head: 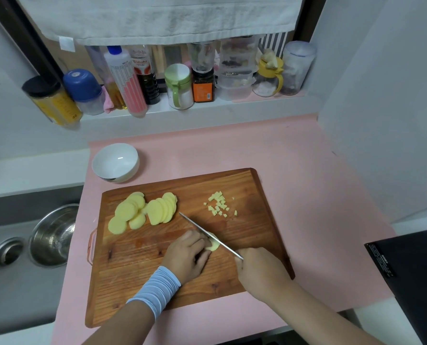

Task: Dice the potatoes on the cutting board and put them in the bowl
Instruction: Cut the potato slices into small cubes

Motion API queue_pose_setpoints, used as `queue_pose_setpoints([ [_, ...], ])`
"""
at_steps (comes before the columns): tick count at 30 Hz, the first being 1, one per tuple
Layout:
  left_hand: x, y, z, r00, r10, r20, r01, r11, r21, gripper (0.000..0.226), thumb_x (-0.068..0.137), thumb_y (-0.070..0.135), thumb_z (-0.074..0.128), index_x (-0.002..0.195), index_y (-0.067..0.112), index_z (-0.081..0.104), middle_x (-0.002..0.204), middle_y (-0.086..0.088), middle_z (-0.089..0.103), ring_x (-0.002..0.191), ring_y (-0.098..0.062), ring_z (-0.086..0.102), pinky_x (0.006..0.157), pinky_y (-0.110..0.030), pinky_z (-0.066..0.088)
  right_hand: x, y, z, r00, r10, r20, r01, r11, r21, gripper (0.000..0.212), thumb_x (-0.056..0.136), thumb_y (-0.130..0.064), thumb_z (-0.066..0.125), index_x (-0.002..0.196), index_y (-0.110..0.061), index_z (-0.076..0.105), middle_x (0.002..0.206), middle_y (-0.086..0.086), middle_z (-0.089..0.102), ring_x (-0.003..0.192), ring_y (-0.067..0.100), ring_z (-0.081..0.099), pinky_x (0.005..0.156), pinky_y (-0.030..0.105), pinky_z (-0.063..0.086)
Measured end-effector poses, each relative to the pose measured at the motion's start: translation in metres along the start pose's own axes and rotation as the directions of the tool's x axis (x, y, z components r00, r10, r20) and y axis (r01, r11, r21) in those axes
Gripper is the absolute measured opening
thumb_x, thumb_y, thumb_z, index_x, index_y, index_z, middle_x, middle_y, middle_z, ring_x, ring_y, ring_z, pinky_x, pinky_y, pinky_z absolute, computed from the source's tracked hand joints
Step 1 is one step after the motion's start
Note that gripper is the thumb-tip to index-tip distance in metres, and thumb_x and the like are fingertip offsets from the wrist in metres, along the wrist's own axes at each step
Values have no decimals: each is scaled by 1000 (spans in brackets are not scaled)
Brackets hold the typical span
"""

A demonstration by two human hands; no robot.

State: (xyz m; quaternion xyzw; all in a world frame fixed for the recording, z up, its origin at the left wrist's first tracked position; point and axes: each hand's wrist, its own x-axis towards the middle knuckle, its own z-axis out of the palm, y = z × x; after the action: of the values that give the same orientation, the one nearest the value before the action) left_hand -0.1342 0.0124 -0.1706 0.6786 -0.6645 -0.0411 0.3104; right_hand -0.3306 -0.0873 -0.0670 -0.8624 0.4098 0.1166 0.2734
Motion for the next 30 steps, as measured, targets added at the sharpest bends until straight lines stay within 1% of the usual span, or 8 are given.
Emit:
queue_pose_setpoints([
  [4, -1, -2, 2, 1000, 9, -13, -9, 1000, 10, 10, 88, 23, 67, 93, 15, 70, 103, 5, 65, 93, -15, 59, 81, -25, 51, 4, 1, 1, 999, 29, 17, -30, 999, 33, 27, 105, -36, 45, 89, -29, 65, 72, -13, 58, 62, 6, 56, 51, 16, 33],
  [9, -8, -5, 10, 998, 52, -20, -50, 995, 89, 15, 97, 25, 61, 92, 13, 70, 96, 0, 64, 84, -21, 58, 77, -31, 50, 3, 1, -3, 999, 41, -1, -40, 999, 29, 28, 104, -37, 45, 96, -27, 69, 68, -14, 52, 58, 3, 49, 49, 18, 29],
  [11, -8, -5, 10, 999, 47, -26, -45, 995, 90, 16, 97, 25, 61, 91, 13, 70, 93, 0, 63, 83, -21, 57, 76, -31, 51, 3, -1, -6, 999, 41, 9, -42, 999, 16, 27, 104, -38, 45, 90, -27, 65, 69, -13, 53, 60, 5, 50, 50, 22, 33],
  [13, -6, -4, 9, 999, 39, -35, -37, 997, 74, 13, 96, 24, 63, 89, 14, 69, 94, 2, 64, 82, -21, 58, 76, -31, 51, 2, -3, -9, 999, 36, 17, -36, 999, -7, 28, 103, -39, 45, 82, -26, 58, 74, -7, 61, 68, 18, 59, 57, 29, 42],
  [15, -5, -3, 8, 999, 22, -40, -19, 998, 55, 11, 95, 24, 64, 89, 15, 69, 95, 4, 64, 83, -20, 59, 76, -32, 51, 0, -5, -12, 1000, 18, 7, -18, 1000, -21, 29, 103, -40, 44, 83, -25, 60, 83, -3, 68, 78, 24, 64, 65, 32, 47],
  [21, -6, 0, 5, 999, -15, -52, 17, 999, 35, 9, 93, 26, 65, 91, 18, 70, 98, 6, 64, 88, -14, 58, 78, -27, 51, -11, -8, -11, 999, -33, -36, 31, 999, -29, 31, 104, -40, 42, 98, -25, 68, 84, -8, 68, 75, 16, 63, 67, 32, 53],
  [27, -5, 0, 5, 998, -9, -56, 10, 1000, 26, 7, 93, 25, 67, 92, 18, 70, 99, 7, 64, 89, -14, 58, 79, -25, 50, -12, -3, -8, 1000, 6, -9, -6, 1000, -12, 30, 105, -39, 42, 99, -28, 69, 82, -10, 67, 68, 9, 61, 56, 20, 42],
  [30, -6, 0, 5, 998, -15, -58, 17, 1000, 23, 8, 93, 25, 66, 92, 18, 70, 99, 6, 65, 90, -14, 59, 79, -26, 51, -8, -2, -3, 999, 31, 9, -31, 999, 8, 28, 105, -38, 43, 91, -30, 66, 76, -12, 63, 66, 8, 61, 54, 17, 39],
])
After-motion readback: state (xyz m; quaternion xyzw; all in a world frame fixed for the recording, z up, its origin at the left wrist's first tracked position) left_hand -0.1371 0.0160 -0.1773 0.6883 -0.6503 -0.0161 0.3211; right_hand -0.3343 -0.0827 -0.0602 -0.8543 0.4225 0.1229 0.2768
